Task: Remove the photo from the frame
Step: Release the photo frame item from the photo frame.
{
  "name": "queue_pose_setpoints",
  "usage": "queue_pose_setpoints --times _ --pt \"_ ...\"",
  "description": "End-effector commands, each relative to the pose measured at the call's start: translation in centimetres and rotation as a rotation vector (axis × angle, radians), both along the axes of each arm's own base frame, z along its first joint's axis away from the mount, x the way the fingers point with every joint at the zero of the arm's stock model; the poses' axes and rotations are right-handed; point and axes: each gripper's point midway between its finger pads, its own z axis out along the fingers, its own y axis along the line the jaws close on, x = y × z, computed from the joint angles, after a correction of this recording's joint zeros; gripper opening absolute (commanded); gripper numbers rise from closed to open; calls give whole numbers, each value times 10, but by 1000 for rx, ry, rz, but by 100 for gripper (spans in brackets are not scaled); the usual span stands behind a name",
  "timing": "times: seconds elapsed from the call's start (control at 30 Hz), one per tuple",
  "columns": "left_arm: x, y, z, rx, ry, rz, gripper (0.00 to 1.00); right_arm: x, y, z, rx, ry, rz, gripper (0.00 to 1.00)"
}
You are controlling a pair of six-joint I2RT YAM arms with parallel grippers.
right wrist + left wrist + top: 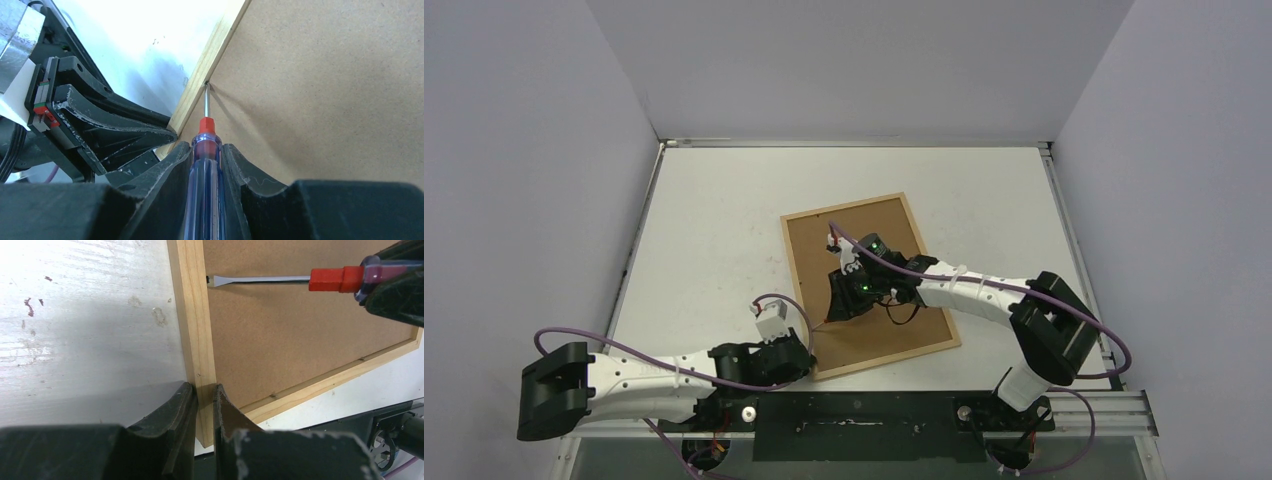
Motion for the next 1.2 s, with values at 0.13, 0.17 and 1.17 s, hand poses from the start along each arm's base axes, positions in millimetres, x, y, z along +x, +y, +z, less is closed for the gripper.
queue_pose_setpoints --times 0.13,0.17,1.17 --pt "-16 58 -41 236 57 -16 0 4 30 17 -47 -132 -10 0" --pt "-16 58 -41 237 57 -16 0 5 34 22 -36 -140 -14 0" --pt "-15 57 -42 220 47 -17 0 -36 105 91 33 -304 -5 0"
